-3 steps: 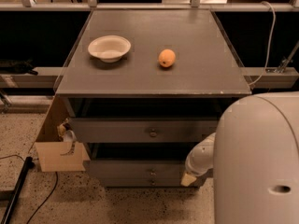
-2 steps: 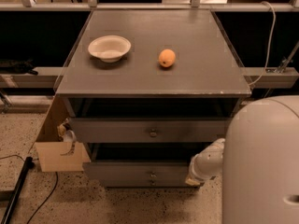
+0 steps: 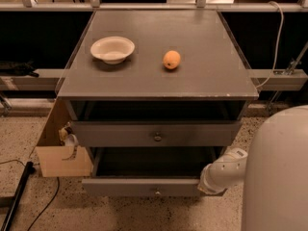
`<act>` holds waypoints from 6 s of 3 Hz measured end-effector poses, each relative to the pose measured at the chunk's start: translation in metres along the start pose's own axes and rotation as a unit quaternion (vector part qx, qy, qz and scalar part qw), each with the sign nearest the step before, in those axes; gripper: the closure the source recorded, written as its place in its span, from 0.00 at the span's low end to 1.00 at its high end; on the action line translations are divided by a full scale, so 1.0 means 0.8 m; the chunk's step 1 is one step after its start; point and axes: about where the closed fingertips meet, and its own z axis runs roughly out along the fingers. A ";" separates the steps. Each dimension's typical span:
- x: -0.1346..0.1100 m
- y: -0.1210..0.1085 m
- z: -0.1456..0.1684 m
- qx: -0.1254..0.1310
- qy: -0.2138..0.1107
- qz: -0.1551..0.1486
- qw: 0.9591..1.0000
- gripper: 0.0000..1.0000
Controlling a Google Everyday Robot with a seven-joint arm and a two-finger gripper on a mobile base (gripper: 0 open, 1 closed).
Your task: Open middle drawer
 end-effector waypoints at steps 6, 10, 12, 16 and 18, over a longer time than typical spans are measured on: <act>0.003 0.019 0.006 -0.017 -0.017 -0.003 1.000 0.04; 0.043 0.098 -0.004 -0.063 -0.027 -0.016 0.998 0.99; 0.042 0.097 -0.008 -0.063 -0.026 -0.016 0.998 0.85; 0.042 0.098 -0.008 -0.063 -0.026 -0.016 0.998 0.00; 0.052 0.084 0.006 -0.064 -0.005 -0.017 0.998 0.00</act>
Offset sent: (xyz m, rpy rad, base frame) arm 0.0000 0.0000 0.0022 0.0000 0.0000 -0.0001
